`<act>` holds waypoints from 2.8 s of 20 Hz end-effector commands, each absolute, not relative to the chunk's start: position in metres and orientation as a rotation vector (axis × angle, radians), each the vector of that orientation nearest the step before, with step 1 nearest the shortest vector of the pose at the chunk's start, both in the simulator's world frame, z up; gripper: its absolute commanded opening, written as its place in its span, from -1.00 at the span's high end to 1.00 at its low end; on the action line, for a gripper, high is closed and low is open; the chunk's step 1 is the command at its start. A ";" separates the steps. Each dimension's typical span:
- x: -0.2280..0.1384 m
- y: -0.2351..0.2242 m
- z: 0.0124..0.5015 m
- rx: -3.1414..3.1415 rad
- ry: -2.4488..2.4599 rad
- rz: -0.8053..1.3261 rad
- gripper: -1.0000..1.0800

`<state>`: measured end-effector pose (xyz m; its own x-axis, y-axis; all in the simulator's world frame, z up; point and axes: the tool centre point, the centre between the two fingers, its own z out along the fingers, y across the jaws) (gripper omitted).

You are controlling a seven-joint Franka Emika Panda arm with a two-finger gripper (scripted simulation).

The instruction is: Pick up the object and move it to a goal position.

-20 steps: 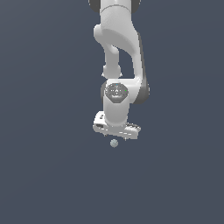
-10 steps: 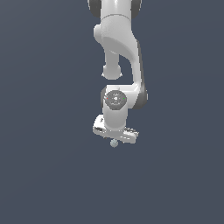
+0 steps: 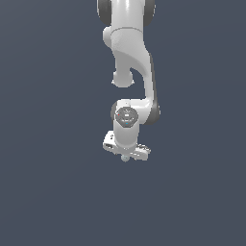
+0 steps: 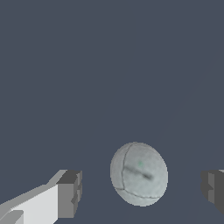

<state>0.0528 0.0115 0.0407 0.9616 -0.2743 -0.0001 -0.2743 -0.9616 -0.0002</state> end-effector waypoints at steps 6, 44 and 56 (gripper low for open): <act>0.054 0.012 0.021 -3.111 0.437 0.000 -0.92; 0.071 0.044 0.223 -3.111 0.438 0.000 1.00; 0.086 0.063 0.344 -3.111 0.438 0.000 1.00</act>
